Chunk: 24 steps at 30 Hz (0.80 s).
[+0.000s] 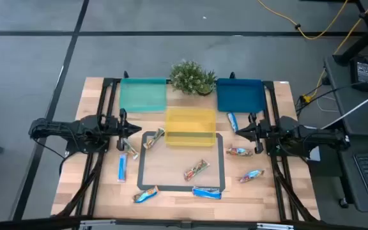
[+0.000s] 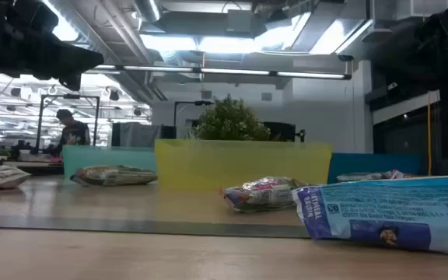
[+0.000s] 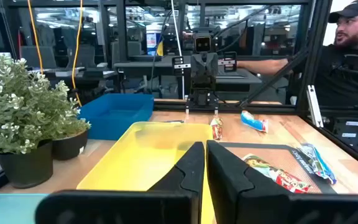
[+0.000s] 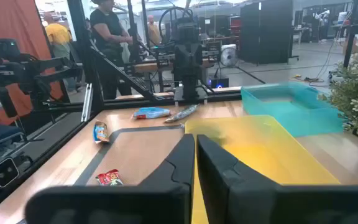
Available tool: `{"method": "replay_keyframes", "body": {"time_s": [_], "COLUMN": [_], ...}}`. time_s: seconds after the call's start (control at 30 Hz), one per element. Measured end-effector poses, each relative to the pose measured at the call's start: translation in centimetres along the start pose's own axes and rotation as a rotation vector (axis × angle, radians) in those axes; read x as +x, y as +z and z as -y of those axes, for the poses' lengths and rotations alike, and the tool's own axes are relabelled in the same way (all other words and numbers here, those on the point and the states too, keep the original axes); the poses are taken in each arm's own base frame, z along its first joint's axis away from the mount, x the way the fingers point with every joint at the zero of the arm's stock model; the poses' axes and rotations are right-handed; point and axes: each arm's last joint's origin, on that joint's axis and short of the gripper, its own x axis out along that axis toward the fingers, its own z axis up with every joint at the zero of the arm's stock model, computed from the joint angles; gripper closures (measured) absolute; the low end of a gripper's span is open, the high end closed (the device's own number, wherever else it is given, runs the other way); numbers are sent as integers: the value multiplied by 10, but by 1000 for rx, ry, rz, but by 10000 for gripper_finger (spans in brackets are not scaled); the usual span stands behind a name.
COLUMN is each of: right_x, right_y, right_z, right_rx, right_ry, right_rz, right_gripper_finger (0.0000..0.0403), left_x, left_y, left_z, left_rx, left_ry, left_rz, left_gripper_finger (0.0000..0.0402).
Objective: Pick and place Granola Bars by type
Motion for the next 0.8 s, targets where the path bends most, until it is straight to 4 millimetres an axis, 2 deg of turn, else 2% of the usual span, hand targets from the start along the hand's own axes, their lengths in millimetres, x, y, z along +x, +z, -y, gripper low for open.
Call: {"method": "replay_keyframes", "body": {"time_s": [0.8], "right_x": [0], "right_y": [0], "right_z": [0], "right_rx": [0], "right_ry": [0], "right_rz": [0], "right_gripper_finger": [381], "left_x": [0], "left_y": [0], "left_z": [0], "left_rx": [0], "left_ry": [0], "left_rz": [0], "left_gripper_finger": [391]}}
